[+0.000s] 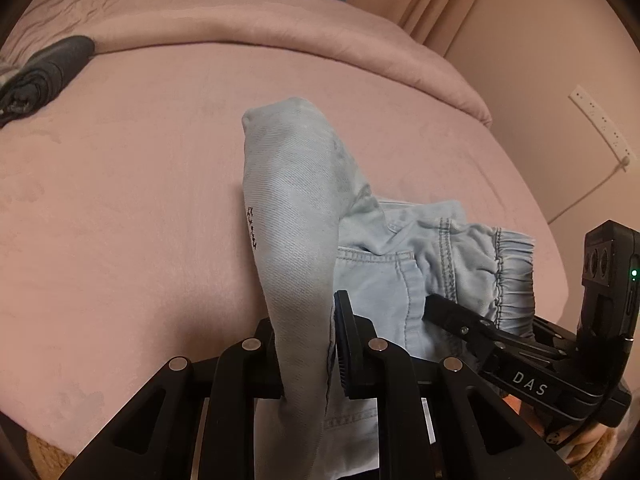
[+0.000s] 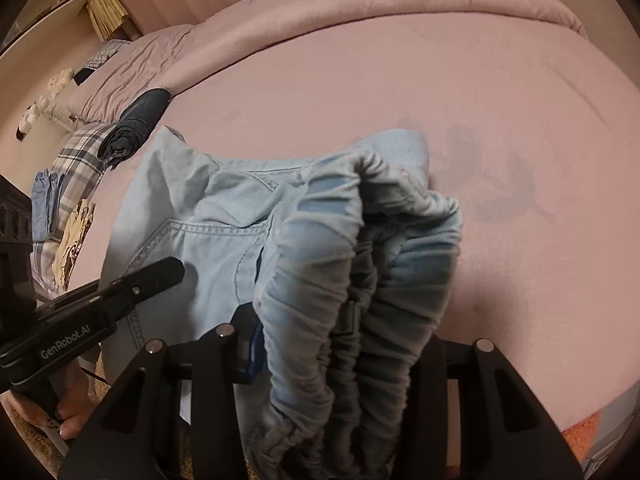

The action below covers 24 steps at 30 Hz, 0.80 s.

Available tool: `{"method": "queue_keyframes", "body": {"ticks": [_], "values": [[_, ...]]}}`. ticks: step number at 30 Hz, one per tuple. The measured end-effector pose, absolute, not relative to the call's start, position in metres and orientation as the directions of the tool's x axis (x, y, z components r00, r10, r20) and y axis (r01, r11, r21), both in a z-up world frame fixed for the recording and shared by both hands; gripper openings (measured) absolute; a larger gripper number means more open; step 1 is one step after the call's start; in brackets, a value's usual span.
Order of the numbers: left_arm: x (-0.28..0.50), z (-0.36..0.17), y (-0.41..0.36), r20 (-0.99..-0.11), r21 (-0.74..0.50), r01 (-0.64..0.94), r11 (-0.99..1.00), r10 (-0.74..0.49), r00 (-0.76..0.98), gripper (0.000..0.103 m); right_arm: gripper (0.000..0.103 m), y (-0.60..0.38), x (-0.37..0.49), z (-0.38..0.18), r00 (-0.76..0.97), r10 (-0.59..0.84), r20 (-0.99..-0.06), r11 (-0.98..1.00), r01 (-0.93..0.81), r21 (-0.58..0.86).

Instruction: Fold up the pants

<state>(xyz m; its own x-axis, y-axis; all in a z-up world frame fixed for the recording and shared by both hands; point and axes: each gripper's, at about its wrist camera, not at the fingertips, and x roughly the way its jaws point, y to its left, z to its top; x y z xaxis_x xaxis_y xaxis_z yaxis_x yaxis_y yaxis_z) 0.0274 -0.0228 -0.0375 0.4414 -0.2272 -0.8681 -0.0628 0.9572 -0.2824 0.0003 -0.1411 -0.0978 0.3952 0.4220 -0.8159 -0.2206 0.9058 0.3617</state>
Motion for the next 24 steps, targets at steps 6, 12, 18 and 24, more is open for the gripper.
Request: {"method": "queue_keyframes", "body": {"ticks": [6,12,18,24], "values": [[0.025,-0.021,-0.016,-0.84,-0.297,-0.043,0.954,-0.239,0.488,0.016,0.043,-0.146,-0.003,-0.077,0.445,0.426,-0.788,0.904,-0.232,0.358],[0.019,-0.013,-0.012,-0.821,-0.304,-0.033,0.952,-0.245,0.515,0.016,0.043,-0.15,-0.004,-0.063,0.481,0.424,-0.767,0.905,-0.234,0.354],[0.031,-0.011,-0.015,-0.813,-0.295,-0.016,0.955,-0.242,0.53,0.016,0.043,-0.152,0.002,-0.057,0.498,0.414,-0.762,0.91,-0.227,0.347],[0.044,-0.018,-0.012,-0.812,-0.308,-0.028,0.951,-0.247,0.53,0.016,0.043,-0.148,0.013,-0.05,0.525,0.388,-0.757,0.921,-0.224,0.317]]}}
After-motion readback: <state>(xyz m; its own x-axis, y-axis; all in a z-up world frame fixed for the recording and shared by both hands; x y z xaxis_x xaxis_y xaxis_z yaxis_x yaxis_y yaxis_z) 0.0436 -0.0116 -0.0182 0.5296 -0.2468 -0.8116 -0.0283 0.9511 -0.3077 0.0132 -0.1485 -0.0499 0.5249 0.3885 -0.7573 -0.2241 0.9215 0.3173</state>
